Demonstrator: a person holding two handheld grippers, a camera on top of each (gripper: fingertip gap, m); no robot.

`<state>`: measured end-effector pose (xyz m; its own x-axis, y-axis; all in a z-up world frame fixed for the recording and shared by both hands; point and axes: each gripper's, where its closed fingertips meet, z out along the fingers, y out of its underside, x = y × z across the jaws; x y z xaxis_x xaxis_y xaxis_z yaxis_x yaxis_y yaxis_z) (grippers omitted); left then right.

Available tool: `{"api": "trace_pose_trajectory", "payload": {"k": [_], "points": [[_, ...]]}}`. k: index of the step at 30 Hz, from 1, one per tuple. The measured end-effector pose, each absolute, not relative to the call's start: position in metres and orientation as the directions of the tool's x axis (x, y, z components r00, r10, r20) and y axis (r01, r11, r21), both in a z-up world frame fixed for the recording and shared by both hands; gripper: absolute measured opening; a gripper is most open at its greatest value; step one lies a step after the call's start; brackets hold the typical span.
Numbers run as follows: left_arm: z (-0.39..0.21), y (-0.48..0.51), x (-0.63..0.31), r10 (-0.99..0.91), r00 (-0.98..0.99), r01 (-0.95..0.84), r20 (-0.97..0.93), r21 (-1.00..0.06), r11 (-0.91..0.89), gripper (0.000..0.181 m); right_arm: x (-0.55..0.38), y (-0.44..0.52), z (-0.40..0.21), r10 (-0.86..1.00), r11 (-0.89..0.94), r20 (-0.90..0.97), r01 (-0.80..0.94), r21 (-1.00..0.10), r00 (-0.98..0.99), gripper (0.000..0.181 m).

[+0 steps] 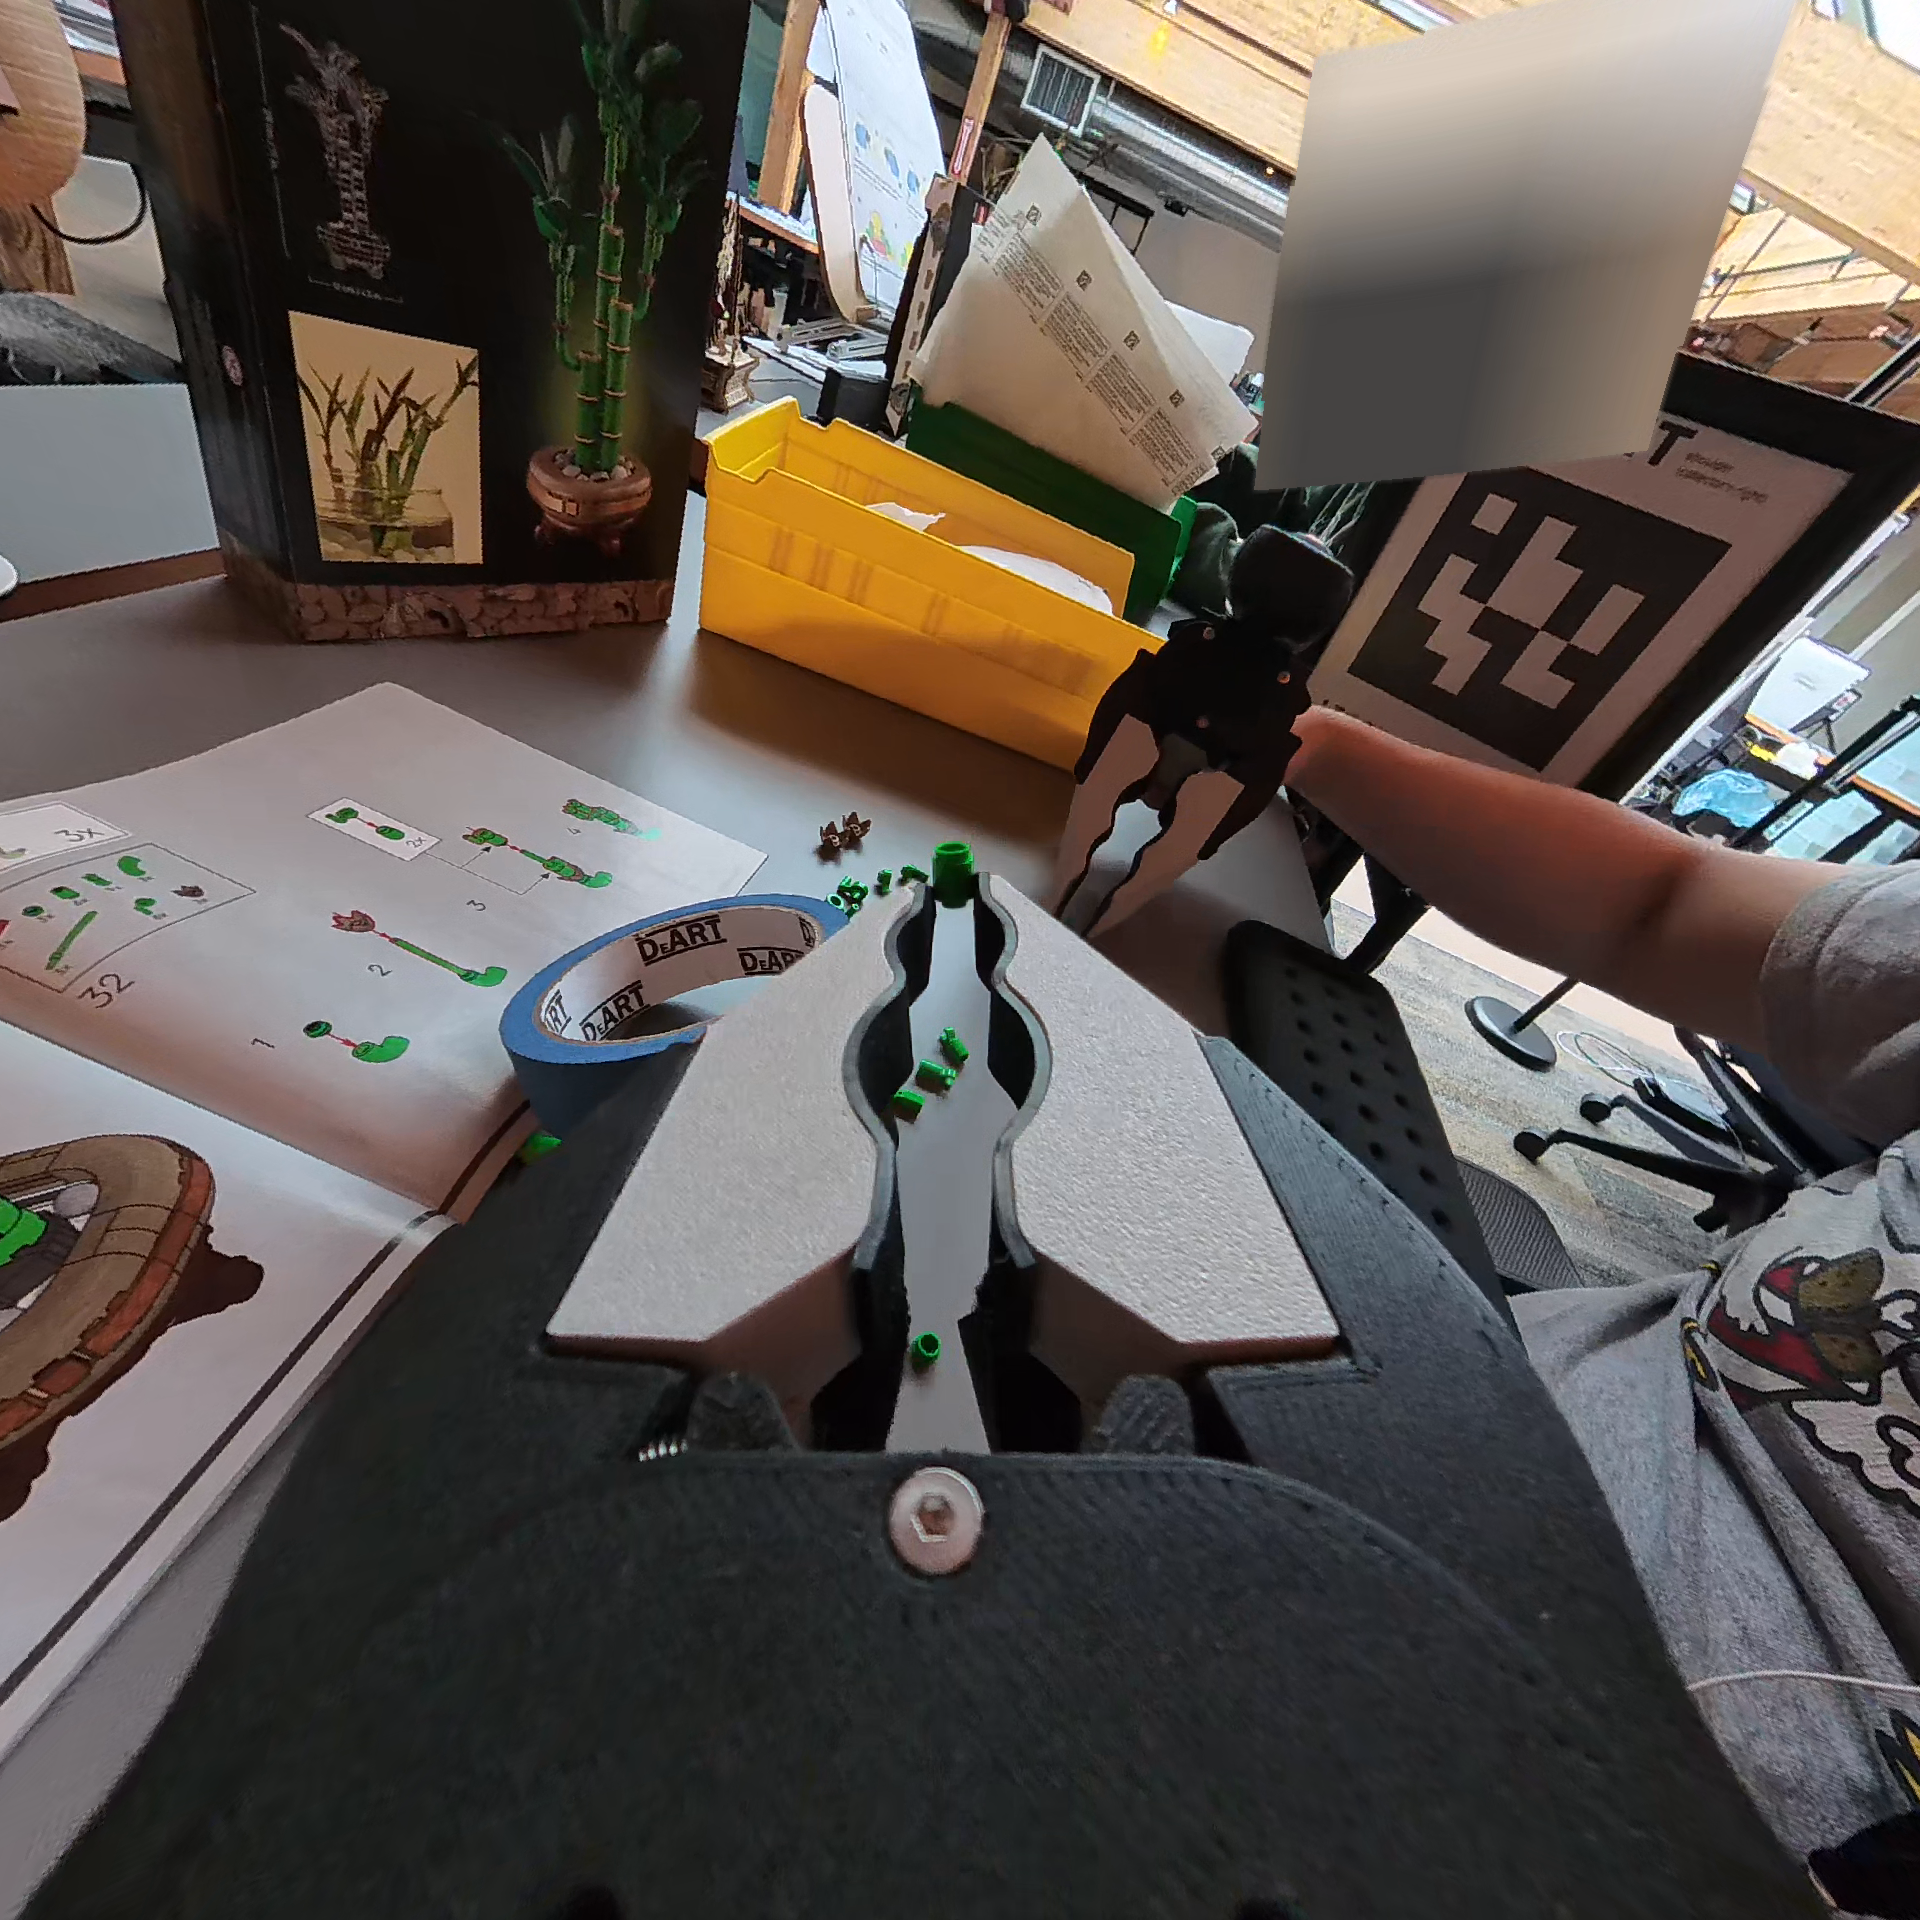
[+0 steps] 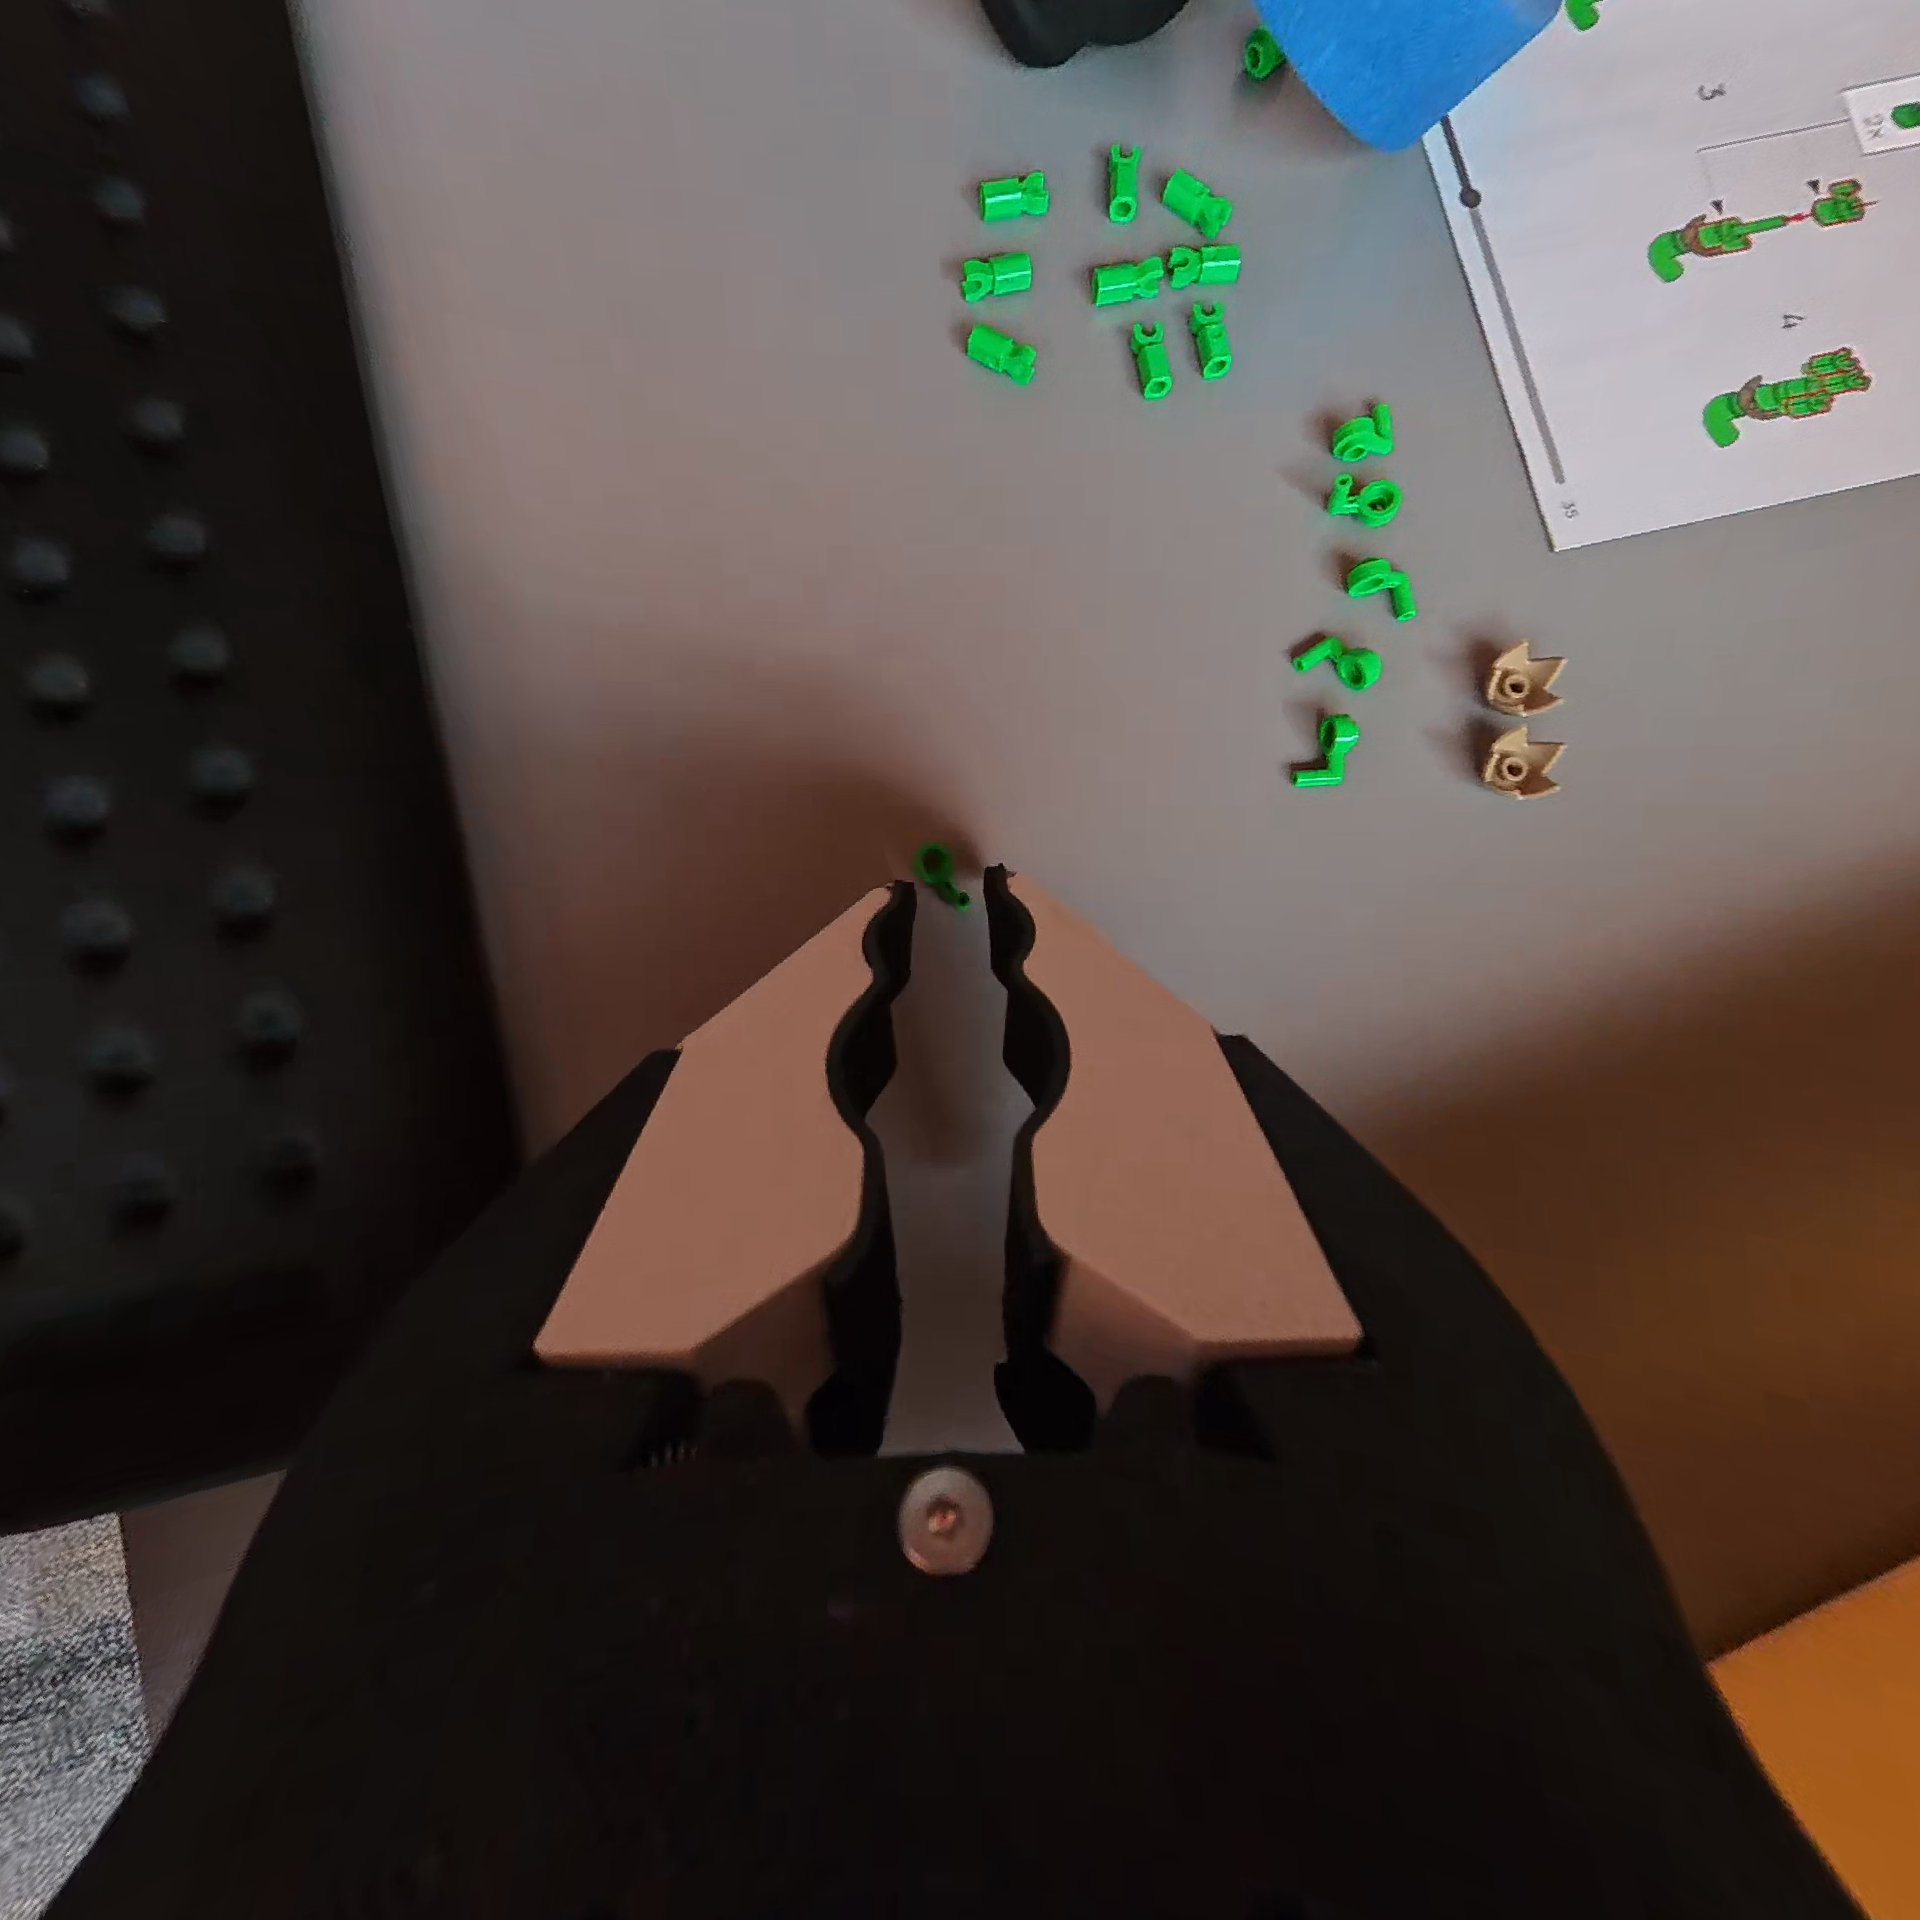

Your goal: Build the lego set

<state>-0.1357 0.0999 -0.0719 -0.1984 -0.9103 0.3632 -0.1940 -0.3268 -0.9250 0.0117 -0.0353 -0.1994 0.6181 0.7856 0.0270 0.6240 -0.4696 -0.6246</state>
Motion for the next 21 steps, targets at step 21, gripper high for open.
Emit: {"api": "trace_pose_trajectory", "payload": {"k": [21], "points": [[-0.08,0.095,-0.131,-0.913,-0.199,-0.236,0.357,-0.921,-0.308,0.005,0.005,-0.023,-0.174,0.707,-0.52,-0.102,0.417,-0.745,0.7,0.002]]}}
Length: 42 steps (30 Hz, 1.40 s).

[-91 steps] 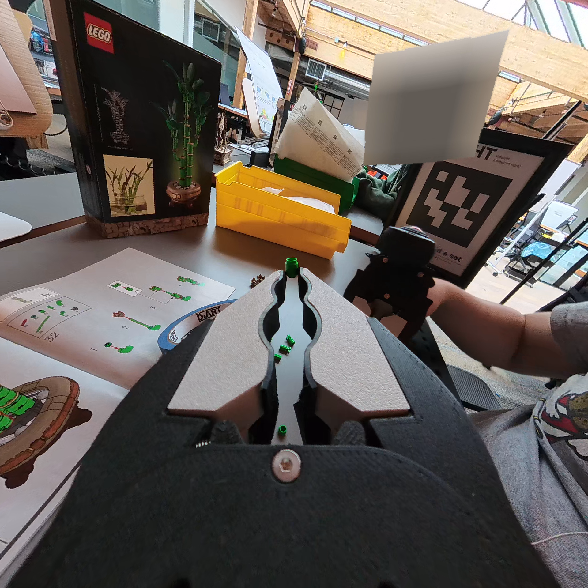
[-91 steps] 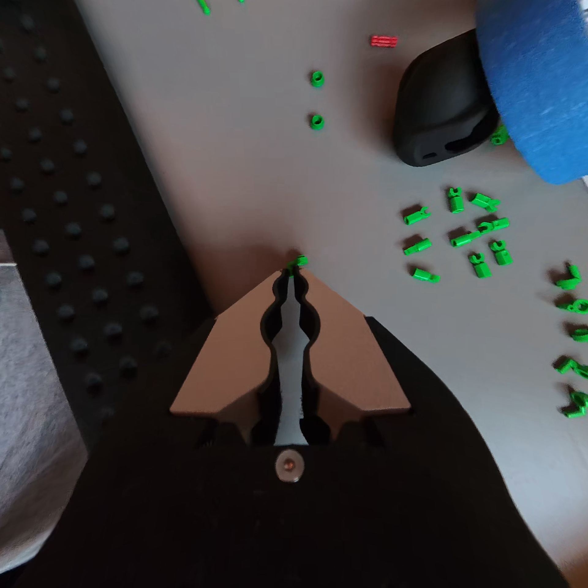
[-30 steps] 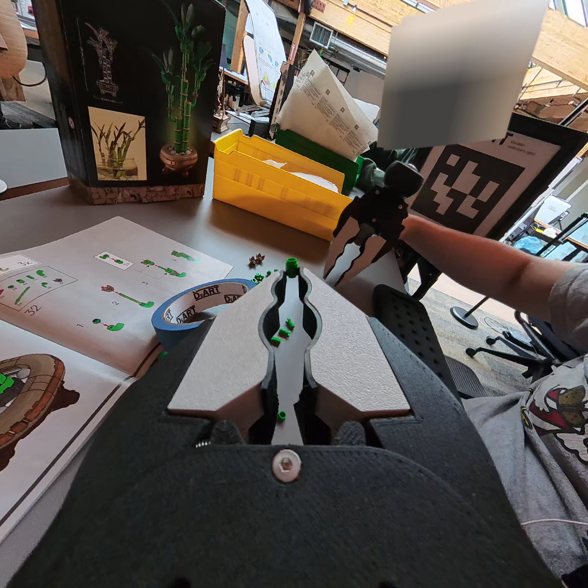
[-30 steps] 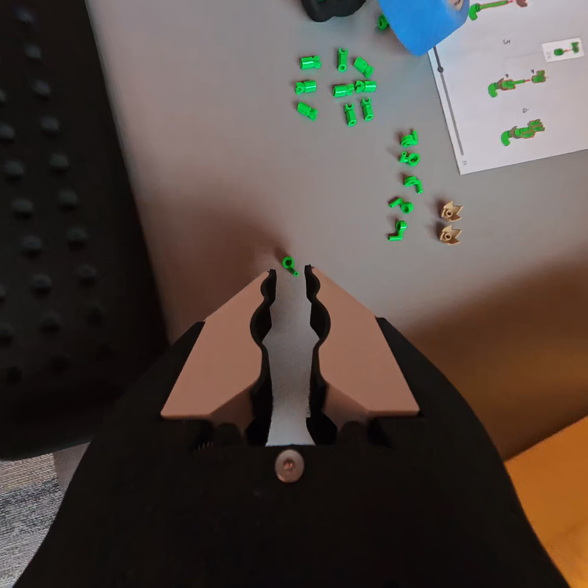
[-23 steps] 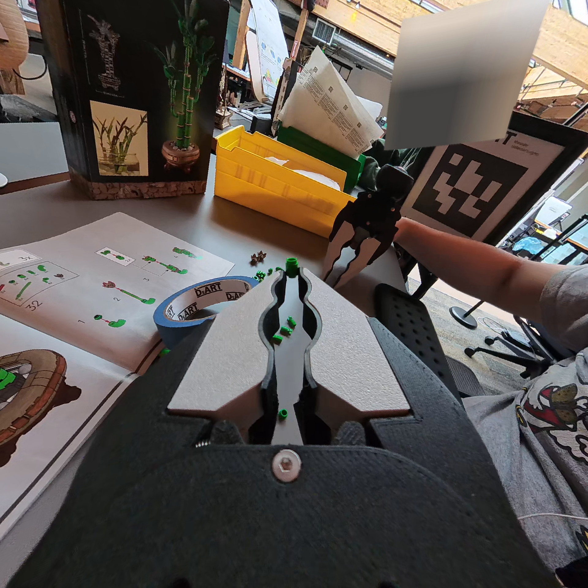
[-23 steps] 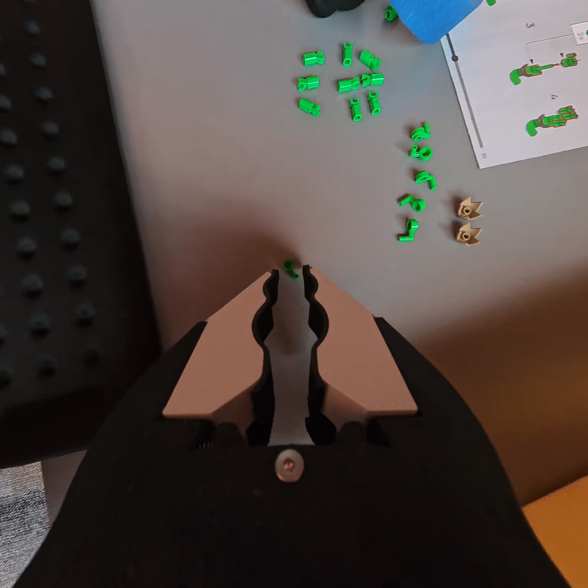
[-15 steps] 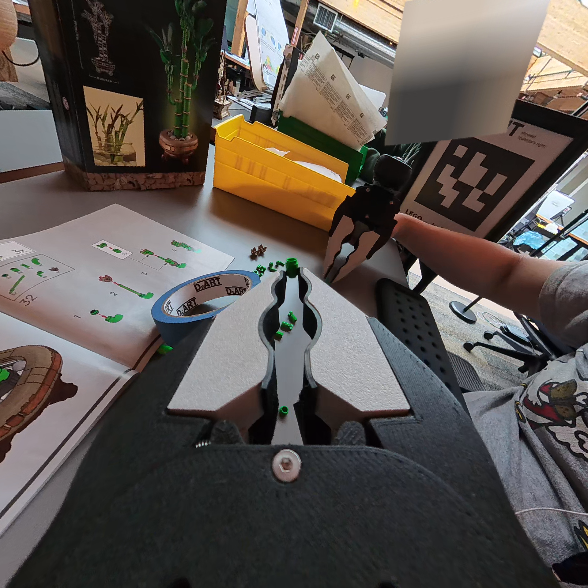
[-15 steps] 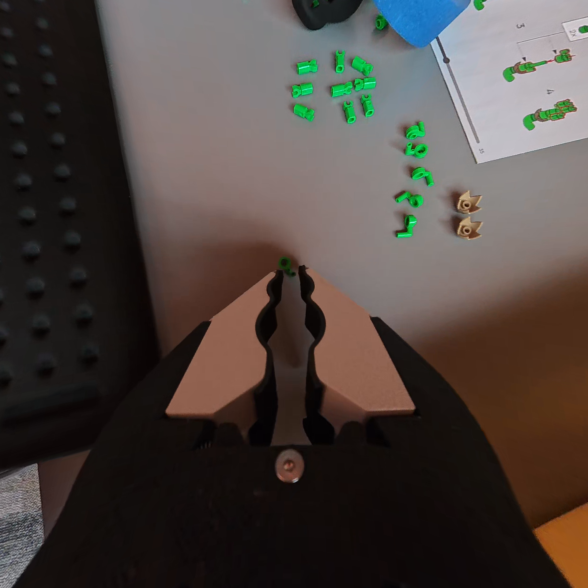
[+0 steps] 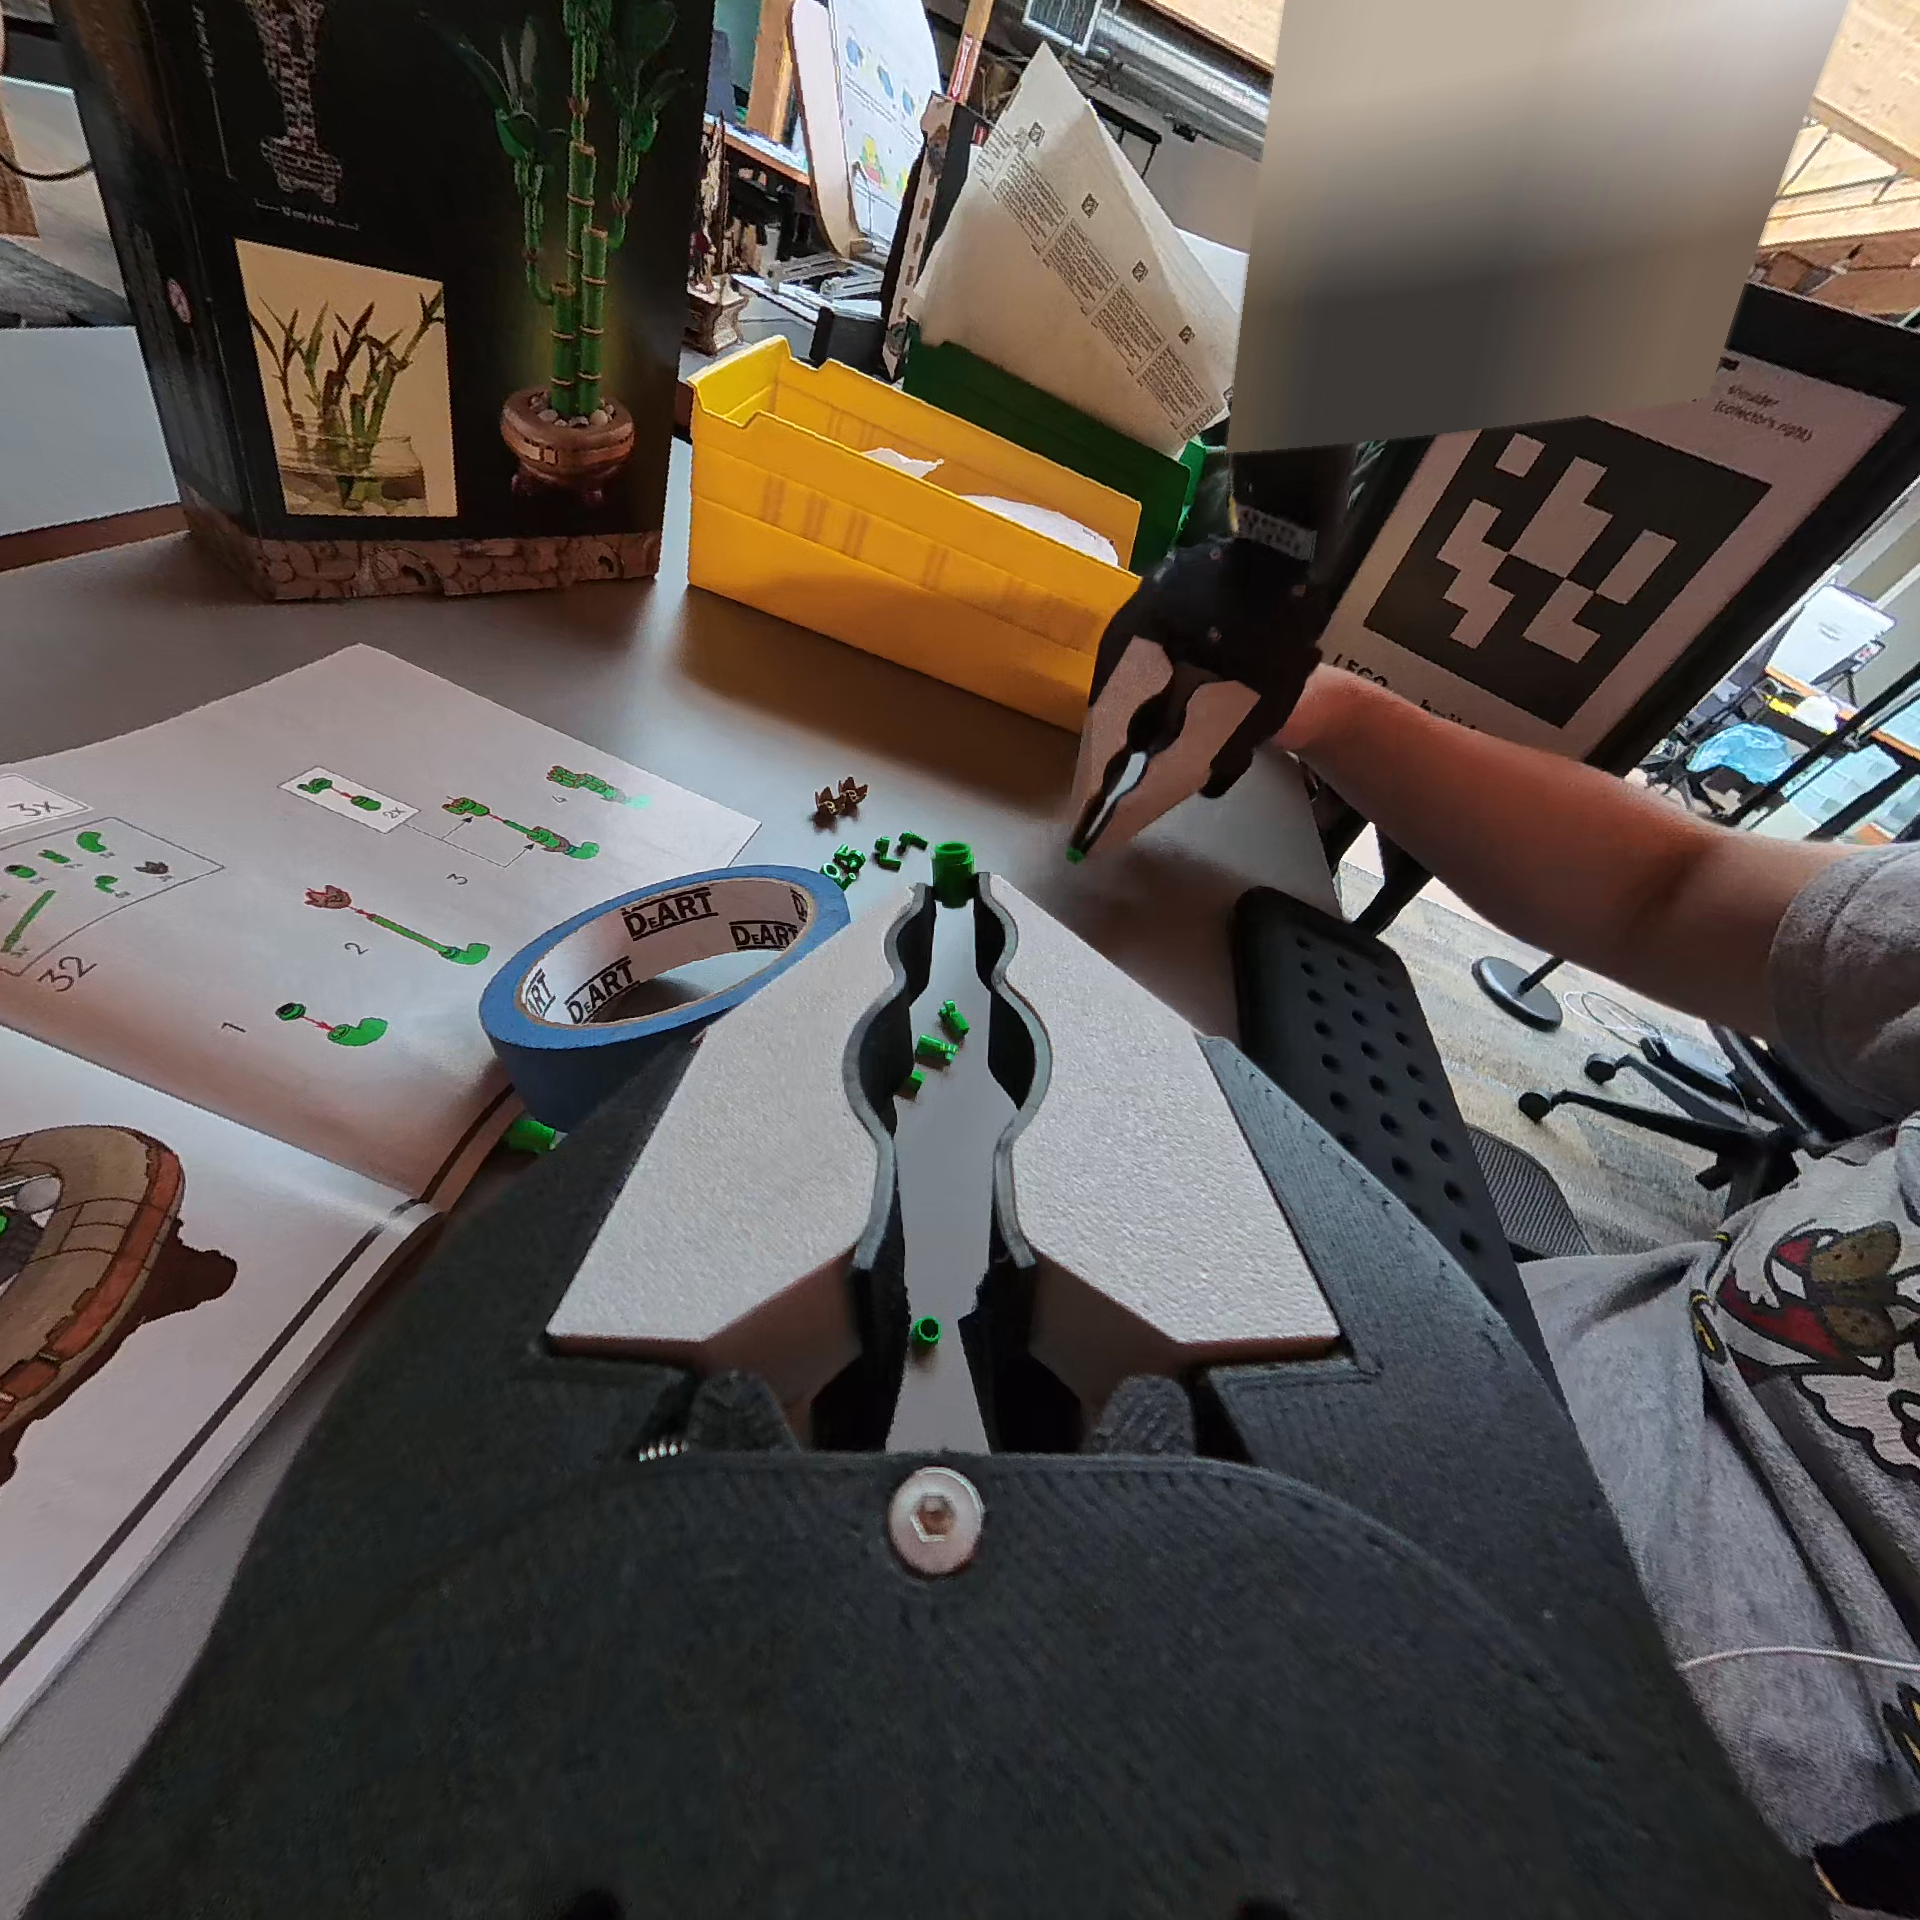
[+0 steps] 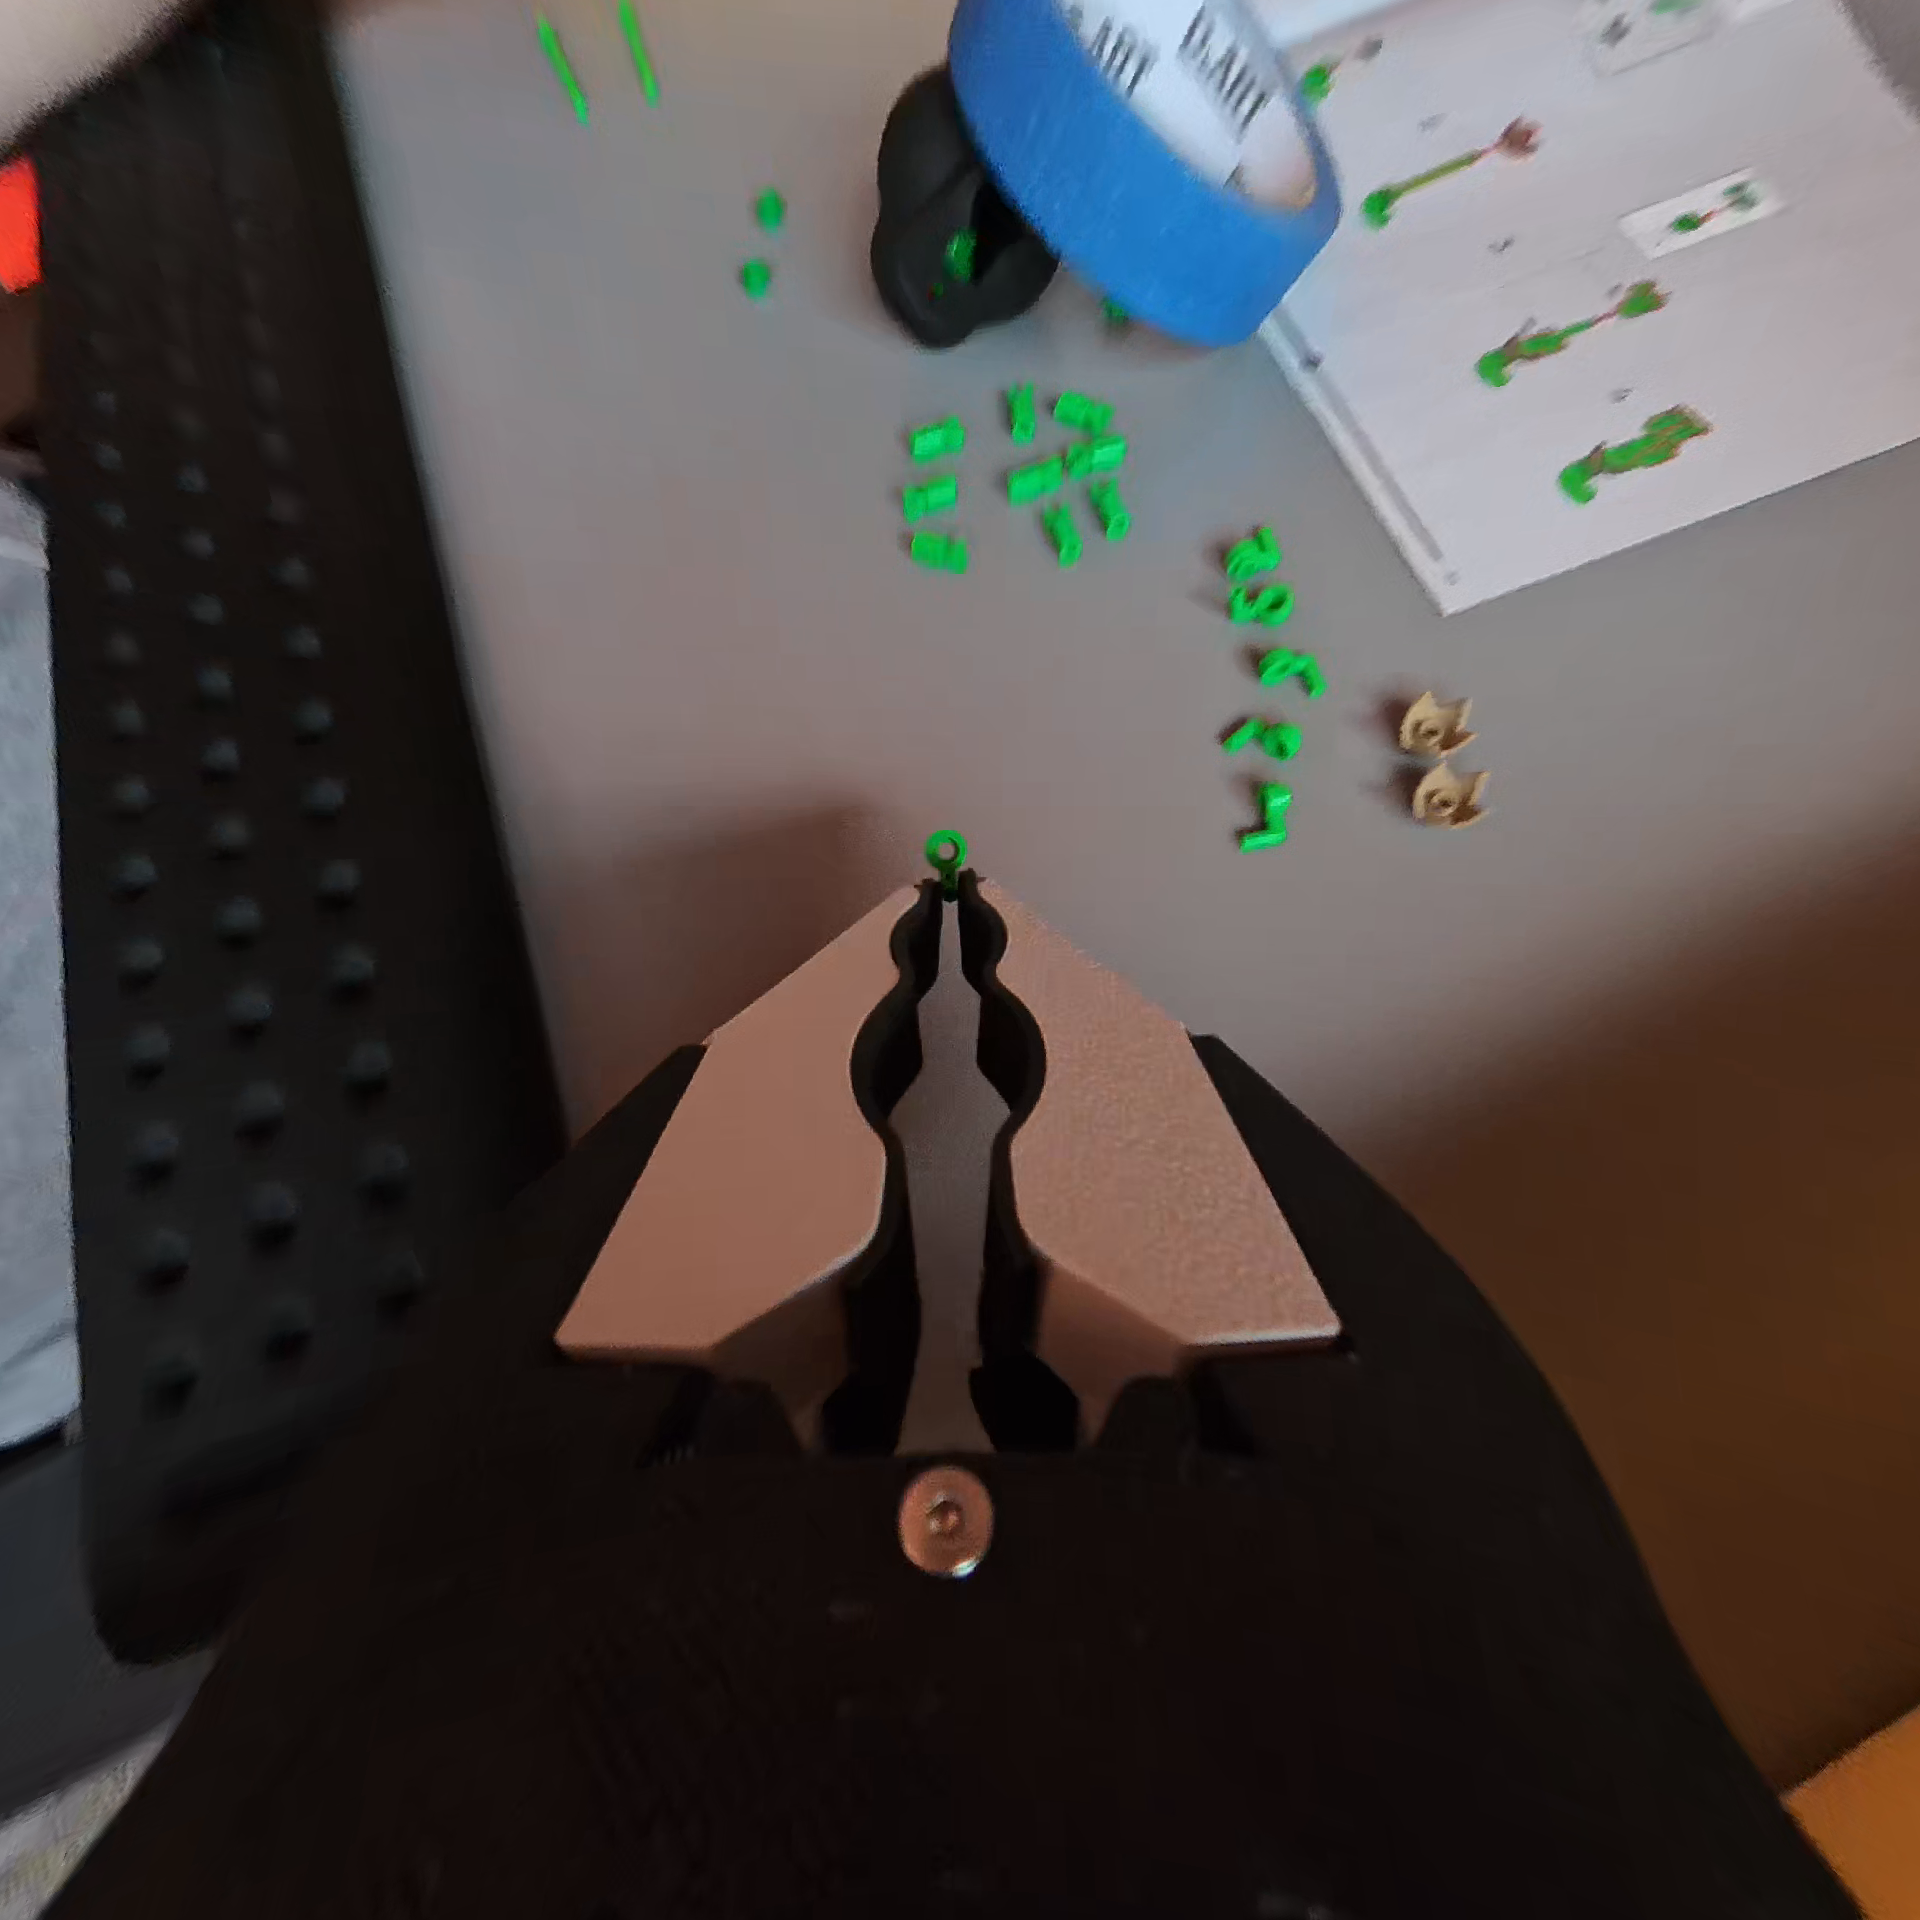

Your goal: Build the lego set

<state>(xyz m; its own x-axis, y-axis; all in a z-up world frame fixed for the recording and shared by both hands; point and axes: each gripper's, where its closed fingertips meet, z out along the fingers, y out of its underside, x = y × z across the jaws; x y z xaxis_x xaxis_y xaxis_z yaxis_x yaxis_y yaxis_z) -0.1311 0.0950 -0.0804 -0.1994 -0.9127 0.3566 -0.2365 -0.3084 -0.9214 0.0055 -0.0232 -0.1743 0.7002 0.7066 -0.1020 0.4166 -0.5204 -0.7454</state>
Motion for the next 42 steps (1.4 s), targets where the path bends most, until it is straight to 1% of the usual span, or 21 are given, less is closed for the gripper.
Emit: {"api": "trace_pose_trajectory", "payload": {"k": [3,5,7,10,14,16,19,23,28,34,39,42], "points": [[-0.084,0.093,-0.129,-0.917,-0.201,-0.252,0.346,-0.922,-0.293,0.005,-0.008,0.002,-0.126,0.667,-0.485,-0.15,0.274,-0.83,0.73,0.002],[-0.088,0.092,-0.127,-0.916,-0.2,-0.266,0.347,-0.919,-0.291,0.005,-0.022,0.021,-0.075,0.675,-0.399,-0.147,0.19,-0.897,0.723,0.002],[-0.092,0.091,-0.126,-0.914,-0.203,-0.279,0.351,-0.916,-0.289,0.005,-0.029,0.044,-0.024,0.653,-0.319,-0.109,0.142,-0.937,0.75,0.001],[-0.097,0.087,-0.124,-0.915,-0.21,-0.293,0.344,-0.915,-0.277,0.005,-0.049,0.067,0.033,0.673,-0.299,-0.123,0.116,-0.947,0.729,0.001],[-0.098,0.08,-0.122,-0.904,-0.24,-0.296,0.354,-0.913,-0.279,0.005,-0.083,0.082,0.063,0.741,-0.35,-0.179,0.144,-0.926,0.647,0.002],[-0.097,0.077,-0.121,-0.898,-0.251,-0.295,0.361,-0.912,-0.284,0.005,-0.097,0.084,0.066,0.763,-0.384,-0.226,0.144,-0.912,0.606,0.001],[-0.094,0.075,-0.121,-0.89,-0.263,-0.285,0.373,-0.911,-0.298,0.005,-0.094,0.092,0.047,0.721,-0.444,-0.221,0.192,-0.875,0.657,0.001],[-0.089,0.075,-0.122,-0.873,-0.281,-0.268,0.4,-0.906,-0.328,0.005,-0.086,0.095,0.028,0.691,-0.502,-0.254,0.197,-0.842,0.677,0.001],[-0.078,0.078,-0.126,-0.858,-0.297,-0.225,0.419,-0.904,-0.364,0.005,-0.081,0.094,0.008,0.683,-0.559,-0.315,0.194,-0.806,0.659,0.001],[-0.076,0.082,-0.13,-0.861,-0.292,-0.213,0.417,-0.906,-0.367,0.005,-0.08,0.099,-0.008,0.682,-0.597,-0.368,0.189,-0.78,0.632,0.001],[-0.074,0.087,-0.133,-0.856,-0.292,-0.202,0.426,-0.903,-0.38,0.005,-0.085,0.1,-0.009,0.698,-0.596,-0.407,0.162,-0.786,0.589,0.001],[-0.072,0.089,-0.135,-0.845,-0.305,-0.188,0.44,-0.897,-0.399,0.005,-0.089,0.1,-0.012,0.701,-0.601,-0.409,0.176,-0.779,0.584,0.002]]}}
